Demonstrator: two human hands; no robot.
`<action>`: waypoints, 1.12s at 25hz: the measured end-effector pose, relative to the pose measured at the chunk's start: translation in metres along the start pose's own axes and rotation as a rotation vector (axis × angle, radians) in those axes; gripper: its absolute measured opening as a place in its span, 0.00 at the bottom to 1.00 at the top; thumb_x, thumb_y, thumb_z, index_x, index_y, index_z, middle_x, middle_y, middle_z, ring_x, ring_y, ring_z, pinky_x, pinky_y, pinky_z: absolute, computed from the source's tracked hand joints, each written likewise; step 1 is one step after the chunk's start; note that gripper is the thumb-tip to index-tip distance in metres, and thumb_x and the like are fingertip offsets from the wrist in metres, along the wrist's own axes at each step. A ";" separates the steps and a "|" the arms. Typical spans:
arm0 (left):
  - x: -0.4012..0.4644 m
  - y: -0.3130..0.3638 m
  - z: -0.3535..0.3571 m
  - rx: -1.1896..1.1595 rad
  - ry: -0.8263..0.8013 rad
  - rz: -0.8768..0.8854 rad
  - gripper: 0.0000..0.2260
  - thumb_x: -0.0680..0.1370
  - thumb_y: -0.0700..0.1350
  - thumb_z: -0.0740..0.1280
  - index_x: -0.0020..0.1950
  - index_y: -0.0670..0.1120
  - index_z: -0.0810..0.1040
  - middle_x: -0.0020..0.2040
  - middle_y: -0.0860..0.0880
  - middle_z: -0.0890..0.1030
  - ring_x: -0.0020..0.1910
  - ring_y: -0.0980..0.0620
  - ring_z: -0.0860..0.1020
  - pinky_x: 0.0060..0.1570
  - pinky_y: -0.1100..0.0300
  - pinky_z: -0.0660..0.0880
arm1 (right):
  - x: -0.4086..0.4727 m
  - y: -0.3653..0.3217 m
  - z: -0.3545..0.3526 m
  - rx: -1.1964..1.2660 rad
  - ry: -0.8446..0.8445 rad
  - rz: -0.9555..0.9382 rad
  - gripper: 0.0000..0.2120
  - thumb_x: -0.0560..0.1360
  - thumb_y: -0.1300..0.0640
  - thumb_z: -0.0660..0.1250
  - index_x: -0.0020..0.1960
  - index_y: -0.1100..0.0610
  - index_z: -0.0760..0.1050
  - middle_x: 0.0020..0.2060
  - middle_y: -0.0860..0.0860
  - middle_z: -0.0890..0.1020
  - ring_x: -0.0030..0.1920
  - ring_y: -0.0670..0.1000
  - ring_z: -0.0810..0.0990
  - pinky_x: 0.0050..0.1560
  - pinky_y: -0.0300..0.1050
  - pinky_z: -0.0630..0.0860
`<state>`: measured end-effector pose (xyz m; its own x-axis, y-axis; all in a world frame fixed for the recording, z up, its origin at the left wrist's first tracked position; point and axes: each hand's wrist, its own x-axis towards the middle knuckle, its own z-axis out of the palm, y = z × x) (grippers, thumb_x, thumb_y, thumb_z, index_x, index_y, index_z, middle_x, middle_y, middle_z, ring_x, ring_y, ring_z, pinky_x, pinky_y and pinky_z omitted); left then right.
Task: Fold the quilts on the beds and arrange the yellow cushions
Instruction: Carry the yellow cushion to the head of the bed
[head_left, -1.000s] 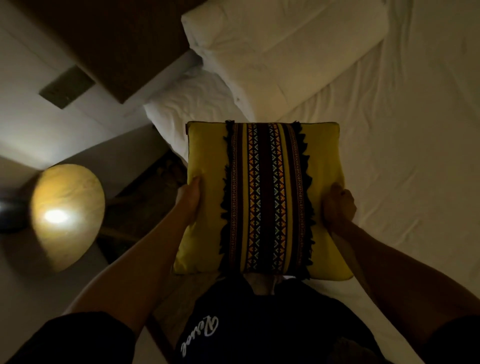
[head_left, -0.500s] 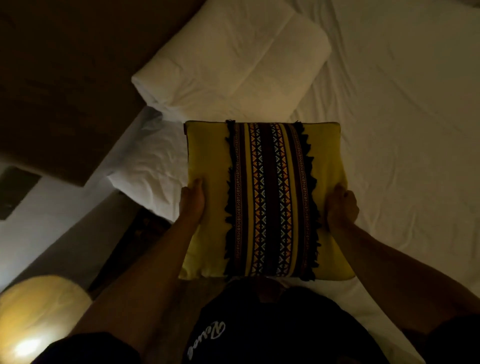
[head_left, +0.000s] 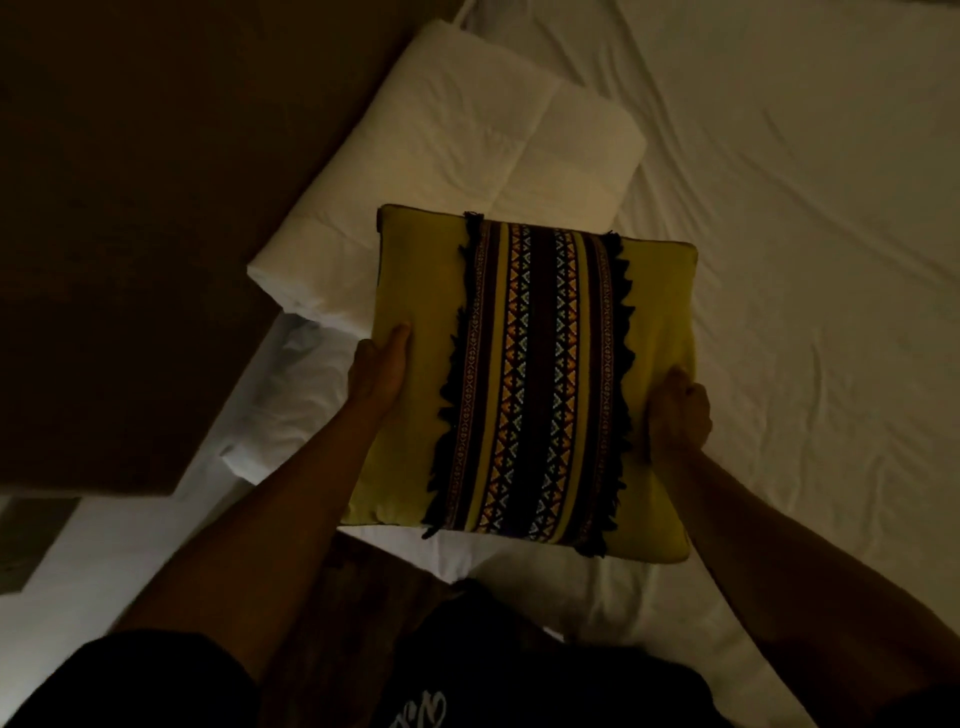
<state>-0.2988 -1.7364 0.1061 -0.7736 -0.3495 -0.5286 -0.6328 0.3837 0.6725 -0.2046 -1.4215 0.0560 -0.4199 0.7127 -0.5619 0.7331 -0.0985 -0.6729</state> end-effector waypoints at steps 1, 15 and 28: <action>0.015 0.013 -0.003 0.000 -0.002 0.012 0.43 0.69 0.73 0.61 0.73 0.43 0.67 0.69 0.41 0.74 0.63 0.40 0.75 0.64 0.45 0.73 | 0.003 -0.011 0.013 0.011 0.003 -0.001 0.27 0.81 0.40 0.50 0.68 0.59 0.69 0.62 0.60 0.76 0.61 0.61 0.74 0.52 0.50 0.66; 0.218 0.194 -0.029 0.188 -0.051 0.183 0.41 0.72 0.71 0.59 0.76 0.45 0.64 0.68 0.45 0.73 0.63 0.43 0.74 0.62 0.49 0.73 | 0.048 -0.155 0.162 0.160 0.104 0.080 0.30 0.79 0.39 0.52 0.70 0.59 0.68 0.66 0.58 0.74 0.64 0.61 0.73 0.64 0.53 0.67; 0.347 0.293 -0.006 0.302 -0.059 0.269 0.33 0.79 0.63 0.58 0.78 0.46 0.57 0.73 0.43 0.66 0.69 0.39 0.68 0.64 0.45 0.69 | 0.136 -0.244 0.245 0.004 -0.173 0.015 0.33 0.78 0.37 0.51 0.74 0.58 0.59 0.66 0.60 0.72 0.61 0.63 0.74 0.58 0.54 0.72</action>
<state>-0.7523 -1.7510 0.1228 -0.9079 -0.1556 -0.3893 -0.3815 0.6918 0.6132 -0.5719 -1.4707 0.0259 -0.4952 0.5813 -0.6457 0.7378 -0.1109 -0.6658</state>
